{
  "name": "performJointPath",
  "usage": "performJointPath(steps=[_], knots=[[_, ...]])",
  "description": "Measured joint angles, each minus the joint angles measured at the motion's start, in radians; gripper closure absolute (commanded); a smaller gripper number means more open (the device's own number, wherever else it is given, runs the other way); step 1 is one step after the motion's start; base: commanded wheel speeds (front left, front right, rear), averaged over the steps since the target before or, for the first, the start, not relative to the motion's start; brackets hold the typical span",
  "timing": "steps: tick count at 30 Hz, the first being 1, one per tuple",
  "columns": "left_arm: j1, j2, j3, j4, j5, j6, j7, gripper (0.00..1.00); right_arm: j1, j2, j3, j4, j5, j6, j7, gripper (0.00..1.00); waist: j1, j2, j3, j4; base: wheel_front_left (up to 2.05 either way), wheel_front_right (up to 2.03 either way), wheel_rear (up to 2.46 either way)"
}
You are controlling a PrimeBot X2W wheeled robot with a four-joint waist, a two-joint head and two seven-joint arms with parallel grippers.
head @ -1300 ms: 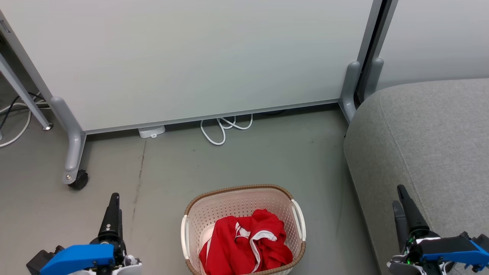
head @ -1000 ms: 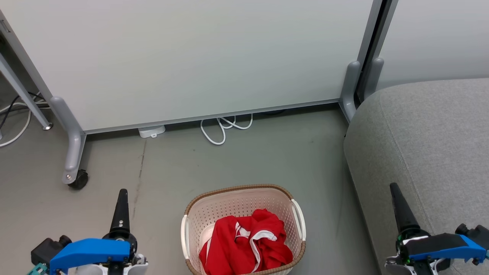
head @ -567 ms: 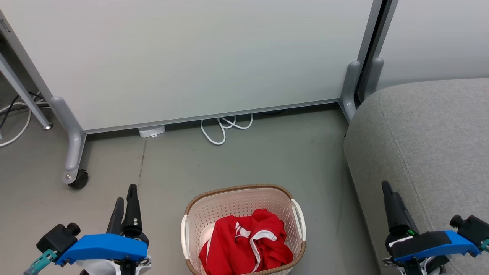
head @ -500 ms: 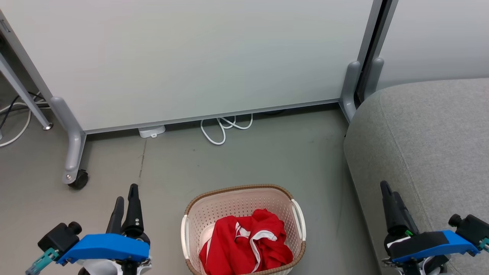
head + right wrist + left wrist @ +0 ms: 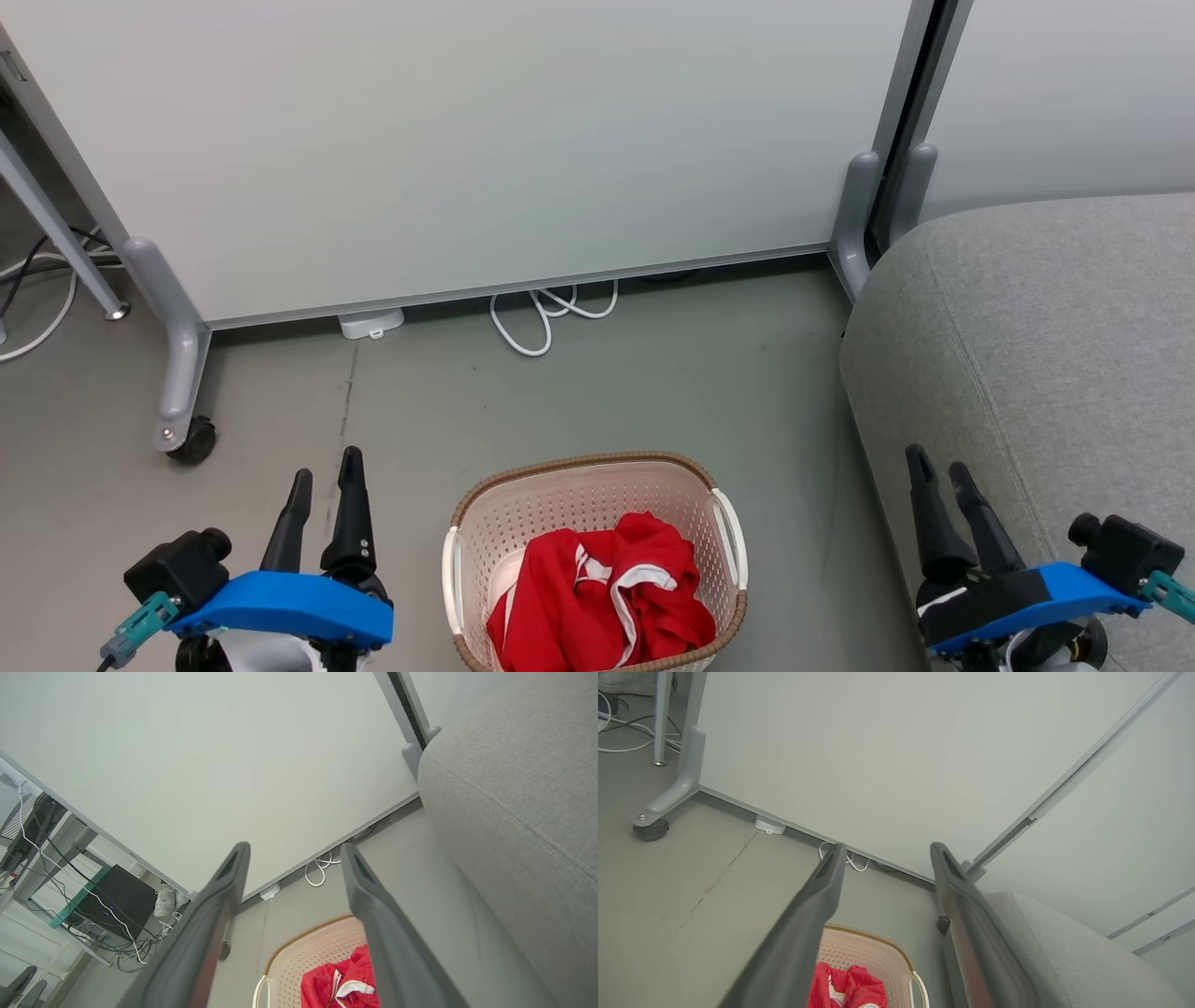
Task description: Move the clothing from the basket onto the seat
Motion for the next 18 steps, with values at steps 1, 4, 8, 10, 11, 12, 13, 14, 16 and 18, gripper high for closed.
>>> performJointPath(steps=[1,4,8,10,11,12,13,14,16,18], knots=[[0.000,0.001,-0.002,0.000,0.011,0.000,-0.005,0.00,0.000,0.000,0.001,0.000,-0.015,0.000,-0.001,0.00,0.0000,0.0000,0.000,0.000,0.00,0.00,0.00],[-0.001,0.005,-0.007,-0.002,0.048,-0.001,-0.013,0.00,0.000,0.000,0.007,-0.001,-0.052,0.000,-0.009,0.00,0.0000,0.0000,-0.001,-0.001,0.00,0.00,0.00],[-0.001,0.008,-0.017,-0.004,0.092,-0.001,-0.025,0.00,0.000,0.000,0.011,-0.003,-0.101,0.000,-0.017,0.00,0.0000,0.0000,-0.001,-0.001,0.00,0.00,0.00],[-0.001,0.010,-0.022,-0.005,0.116,-0.003,-0.030,0.00,-0.001,0.000,0.011,-0.003,-0.129,0.000,-0.021,0.00,0.0000,0.0000,0.000,-0.001,0.00,0.00,0.00],[-0.001,0.010,-0.024,-0.006,0.126,-0.003,-0.034,0.00,-0.001,0.000,0.011,-0.003,-0.143,0.000,-0.023,0.00,0.0000,0.0000,0.000,-0.001,0.00,0.00,0.00],[-0.001,0.010,-0.025,-0.008,0.136,-0.003,-0.035,0.00,-0.001,0.000,0.010,-0.003,-0.154,0.000,-0.026,0.00,0.0000,0.0000,0.000,0.000,0.00,0.00,0.00],[-0.001,0.010,-0.027,-0.008,0.146,-0.003,-0.038,0.00,-0.002,-0.001,0.009,-0.003,-0.166,0.000,-0.027,0.00,0.0000,0.0000,0.000,0.000,0.00,0.00,0.00],[-0.002,0.010,-0.028,-0.008,0.155,-0.004,-0.041,0.00,-0.004,-0.001,0.009,-0.003,-0.179,0.000,-0.028,0.00,0.0000,0.0000,0.001,0.000,0.00,0.00,0.00],[-0.003,0.010,-0.029,-0.008,0.174,-0.004,-0.044,0.00,-0.005,-0.001,0.006,-0.004,-0.206,0.000,-0.035,0.00,0.0000,0.0000,0.000,0.001,0.00,0.00,0.00],[-0.004,0.011,-0.030,-0.007,0.193,-0.004,-0.051,0.00,-0.005,-0.001,0.003,-0.004,-0.227,0.000,-0.036,0.00,0.0000,0.0000,0.000,0.001,0.00,0.00,0.00]])
